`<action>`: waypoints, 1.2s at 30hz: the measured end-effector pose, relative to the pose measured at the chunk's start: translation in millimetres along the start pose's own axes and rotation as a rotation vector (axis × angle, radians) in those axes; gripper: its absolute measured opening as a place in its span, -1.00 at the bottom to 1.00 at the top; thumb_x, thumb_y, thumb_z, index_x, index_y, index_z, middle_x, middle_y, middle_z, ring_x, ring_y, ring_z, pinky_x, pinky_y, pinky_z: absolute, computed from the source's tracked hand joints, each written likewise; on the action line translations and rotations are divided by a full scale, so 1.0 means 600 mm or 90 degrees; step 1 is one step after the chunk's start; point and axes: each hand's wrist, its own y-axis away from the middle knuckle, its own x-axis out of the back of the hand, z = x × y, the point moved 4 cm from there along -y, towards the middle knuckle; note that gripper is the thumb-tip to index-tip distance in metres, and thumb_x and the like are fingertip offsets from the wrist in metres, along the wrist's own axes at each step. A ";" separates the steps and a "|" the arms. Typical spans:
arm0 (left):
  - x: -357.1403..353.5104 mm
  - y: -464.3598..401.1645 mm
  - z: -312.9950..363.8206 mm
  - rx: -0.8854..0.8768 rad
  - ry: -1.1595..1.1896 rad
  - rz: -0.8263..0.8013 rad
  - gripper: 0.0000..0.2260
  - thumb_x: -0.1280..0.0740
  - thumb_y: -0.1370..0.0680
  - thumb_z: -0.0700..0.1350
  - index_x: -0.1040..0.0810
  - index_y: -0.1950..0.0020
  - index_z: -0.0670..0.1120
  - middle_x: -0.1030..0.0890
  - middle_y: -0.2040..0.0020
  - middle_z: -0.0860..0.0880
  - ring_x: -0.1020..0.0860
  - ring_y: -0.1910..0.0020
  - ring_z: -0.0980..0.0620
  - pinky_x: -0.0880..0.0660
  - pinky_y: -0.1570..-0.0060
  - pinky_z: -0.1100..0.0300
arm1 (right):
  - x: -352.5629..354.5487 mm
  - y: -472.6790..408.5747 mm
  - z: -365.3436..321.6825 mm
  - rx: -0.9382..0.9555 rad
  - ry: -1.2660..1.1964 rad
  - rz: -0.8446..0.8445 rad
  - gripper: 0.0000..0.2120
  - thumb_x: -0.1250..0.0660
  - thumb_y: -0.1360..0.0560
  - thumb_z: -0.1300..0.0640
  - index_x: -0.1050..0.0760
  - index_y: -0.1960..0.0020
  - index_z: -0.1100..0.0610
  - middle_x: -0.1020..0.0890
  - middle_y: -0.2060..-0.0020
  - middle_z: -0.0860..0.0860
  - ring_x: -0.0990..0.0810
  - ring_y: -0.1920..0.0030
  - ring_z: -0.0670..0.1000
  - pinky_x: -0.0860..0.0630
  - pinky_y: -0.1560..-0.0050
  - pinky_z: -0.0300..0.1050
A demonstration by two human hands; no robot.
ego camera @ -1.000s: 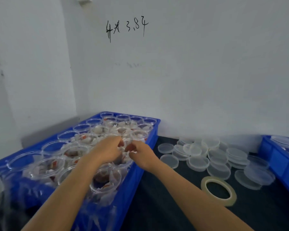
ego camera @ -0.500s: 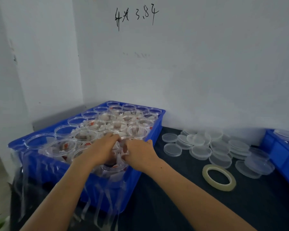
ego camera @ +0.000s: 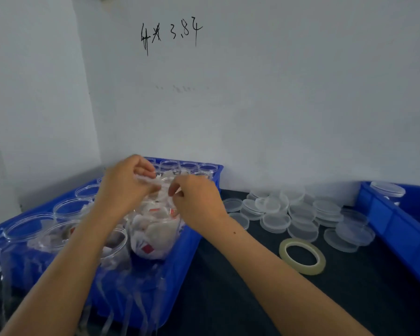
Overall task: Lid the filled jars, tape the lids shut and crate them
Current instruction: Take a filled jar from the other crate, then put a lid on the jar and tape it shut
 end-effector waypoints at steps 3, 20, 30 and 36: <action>-0.016 0.007 0.057 0.064 0.372 0.000 -0.81 -0.30 -0.58 0.07 -0.56 -0.05 -0.02 -0.69 0.01 0.05 -0.65 0.02 0.05 -0.53 -0.02 0.12 | 0.081 0.009 0.028 -0.049 -0.052 0.065 -0.75 -0.17 -0.49 0.33 -0.62 0.08 0.15 -0.52 0.38 -0.12 -0.39 0.47 -0.15 -0.26 0.44 -0.38; -0.476 0.169 0.085 0.091 0.349 -0.456 -0.27 -0.63 -0.28 -0.11 -0.17 -0.19 0.17 -0.42 -0.12 0.18 -0.58 0.06 0.23 -0.49 0.30 0.46 | 0.144 0.183 0.355 -0.367 0.006 0.053 -0.75 -0.17 -0.52 0.36 -0.54 0.18 0.11 -0.49 0.36 -0.10 -0.54 0.40 -0.10 -0.36 0.50 -0.36; -0.538 0.171 0.052 0.060 0.405 -0.428 -0.24 -0.63 -0.25 -0.19 -0.22 -0.20 0.20 -0.44 -0.18 0.16 -0.51 0.03 0.46 -0.51 0.21 0.47 | 0.114 0.200 0.409 -0.377 -0.096 0.159 -0.85 -0.22 -0.54 0.26 -0.56 0.11 0.21 -0.58 0.32 0.04 -0.61 0.29 0.09 -0.60 0.16 0.11; -0.546 0.148 0.030 0.049 0.424 -0.414 -0.21 -0.65 -0.22 -0.14 -0.22 -0.13 0.40 -0.46 -0.15 0.16 -0.56 0.05 0.35 -0.54 0.21 0.41 | 0.090 0.197 0.431 -0.329 -0.202 0.217 -0.81 -0.20 -0.56 0.25 -0.53 0.15 0.08 -0.51 0.42 -0.08 -0.49 0.46 -0.15 -0.49 0.34 -0.14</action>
